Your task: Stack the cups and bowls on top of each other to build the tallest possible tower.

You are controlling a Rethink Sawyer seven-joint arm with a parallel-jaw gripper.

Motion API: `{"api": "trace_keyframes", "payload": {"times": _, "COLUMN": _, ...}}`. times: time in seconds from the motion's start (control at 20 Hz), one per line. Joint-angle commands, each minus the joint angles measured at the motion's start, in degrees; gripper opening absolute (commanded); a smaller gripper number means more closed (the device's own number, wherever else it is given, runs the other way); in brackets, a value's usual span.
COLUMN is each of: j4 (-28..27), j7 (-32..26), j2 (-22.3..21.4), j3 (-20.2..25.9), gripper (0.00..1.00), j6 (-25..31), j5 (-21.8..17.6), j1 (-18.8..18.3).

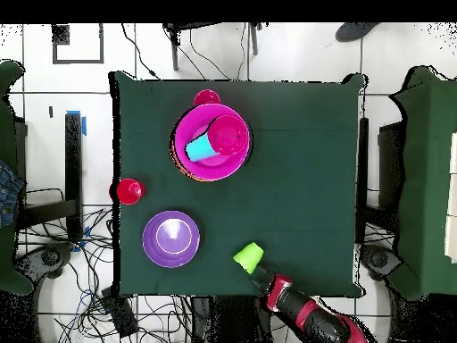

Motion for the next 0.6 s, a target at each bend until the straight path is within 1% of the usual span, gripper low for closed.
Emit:
{"api": "trace_keyframes", "payload": {"times": 0.05, "j4": -8.23, "j7": 6.34, "j2": 8.45, "j3": 1.48, "gripper": 1.00, "j6": -8.66, "j5": 1.37, "j1": 0.74}}
{"api": "trace_keyframes", "payload": {"times": 0.15, "j4": -9.12, "j7": 9.83, "j2": 10.04, "j3": 1.05, "gripper": 1.00, "j6": -11.87, "j5": 0.89, "j1": 2.31}}
{"api": "trace_keyframes", "payload": {"times": 0.2, "j4": -9.87, "j7": 15.13, "j2": 10.22, "j3": 0.17, "gripper": 1.00, "j6": -14.51, "j5": 2.04, "j1": 4.44}}
{"api": "trace_keyframes", "payload": {"times": 0.25, "j4": -10.34, "j7": 18.00, "j2": 10.47, "j3": -0.51, "gripper": 1.00, "j6": -16.08, "j5": 3.10, "j1": 5.50}}
{"api": "trace_keyframes", "payload": {"times": 0.3, "j4": -11.14, "j7": 22.92, "j2": 11.08, "j3": -1.52, "gripper": 1.00, "j6": -19.39, "j5": 5.09, "j1": 7.00}}
{"api": "trace_keyframes", "payload": {"times": 0.35, "j4": -11.44, "j7": 24.76, "j2": 11.45, "j3": -1.99, "gripper": 1.00, "j6": -21.44, "j5": 6.07, "j1": 7.74}}
{"api": "trace_keyframes", "payload": {"times": 0.4, "j4": -11.59, "j7": 27.23, "j2": 12.05, "j3": -2.25, "gripper": 1.00, "j6": -24.96, "j5": 7.32, "j1": 8.96}}
{"api": "trace_keyframes", "payload": {"times": 0.5, "j4": -11.55, "j7": 28.57, "j2": 12.29, "j3": -2.37, "gripper": 1.00, "j6": -29.13, "j5": 8.47, "j1": 11.00}}
{"api": "trace_keyframes", "payload": {"times": 0.6, "j4": -11.56, "j7": 28.67, "j2": 12.16, "j3": -2.46, "gripper": 1.00, "j6": -31.22, "j5": 9.24, "j1": 12.71}}
